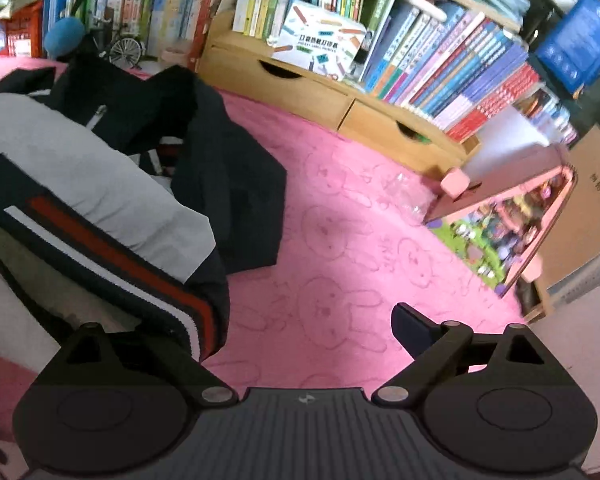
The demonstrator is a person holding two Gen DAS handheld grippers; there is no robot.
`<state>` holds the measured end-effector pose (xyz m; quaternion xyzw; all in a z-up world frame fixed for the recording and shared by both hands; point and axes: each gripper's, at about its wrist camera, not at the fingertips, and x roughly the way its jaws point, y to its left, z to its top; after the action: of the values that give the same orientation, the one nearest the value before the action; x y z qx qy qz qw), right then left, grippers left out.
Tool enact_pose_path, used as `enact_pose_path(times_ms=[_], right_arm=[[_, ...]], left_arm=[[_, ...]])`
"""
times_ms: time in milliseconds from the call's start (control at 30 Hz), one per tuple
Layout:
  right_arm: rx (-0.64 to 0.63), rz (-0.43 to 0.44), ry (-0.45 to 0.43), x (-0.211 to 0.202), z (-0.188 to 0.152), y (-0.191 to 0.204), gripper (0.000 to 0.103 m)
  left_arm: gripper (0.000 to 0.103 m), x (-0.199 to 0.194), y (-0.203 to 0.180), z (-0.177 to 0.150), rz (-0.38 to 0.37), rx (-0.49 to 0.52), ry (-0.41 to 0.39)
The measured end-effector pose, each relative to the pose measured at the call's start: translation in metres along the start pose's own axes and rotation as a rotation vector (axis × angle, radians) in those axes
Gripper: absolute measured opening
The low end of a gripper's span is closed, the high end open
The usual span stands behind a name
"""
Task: Fold clothes
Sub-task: 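Lift the jacket by the hem with both grippers and shake it out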
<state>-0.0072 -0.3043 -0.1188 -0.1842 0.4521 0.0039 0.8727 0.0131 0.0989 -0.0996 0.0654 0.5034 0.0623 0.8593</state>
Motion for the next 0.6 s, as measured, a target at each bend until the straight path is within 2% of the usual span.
enact_pose_path(times_ms=[67,167,267,333,400,467,500,533,600], right_arm=[[0.031,0.028,-0.001,-0.001,0.018,-0.012,0.094],[0.022,-0.011,-0.118,-0.022,0.069,-0.029,0.094],[0.002,-0.087,-0.301,-0.065,0.138,-0.051,0.094],[-0.030,-0.157,-0.469,-0.110,0.184,-0.070,0.095],[-0.007,-0.218,-0.650,-0.167,0.218,-0.091,0.095],[0.040,-0.275,-0.838,-0.228,0.241,-0.111,0.101],[0.072,-0.287,-0.926,-0.255,0.241,-0.118,0.103],[0.103,-0.292,-1.008,-0.281,0.239,-0.125,0.103],[0.125,-0.269,-1.088,-0.312,0.222,-0.131,0.103]], left_arm=[[0.103,-0.009,0.010,0.019,-0.029,-0.043,-0.028],[0.103,-0.045,0.020,0.067,-0.016,-0.058,-0.183],[0.103,-0.107,0.037,0.123,0.000,-0.058,-0.400],[0.103,-0.165,0.055,0.157,0.003,-0.078,-0.574],[0.103,-0.229,0.074,0.182,0.006,-0.104,-0.752],[0.103,-0.289,0.089,0.187,0.015,-0.129,-0.917],[0.103,-0.313,0.095,0.183,0.017,-0.135,-0.986],[0.103,-0.330,0.100,0.174,0.015,-0.136,-1.039],[0.103,-0.346,0.105,0.147,0.000,-0.123,-1.088]])
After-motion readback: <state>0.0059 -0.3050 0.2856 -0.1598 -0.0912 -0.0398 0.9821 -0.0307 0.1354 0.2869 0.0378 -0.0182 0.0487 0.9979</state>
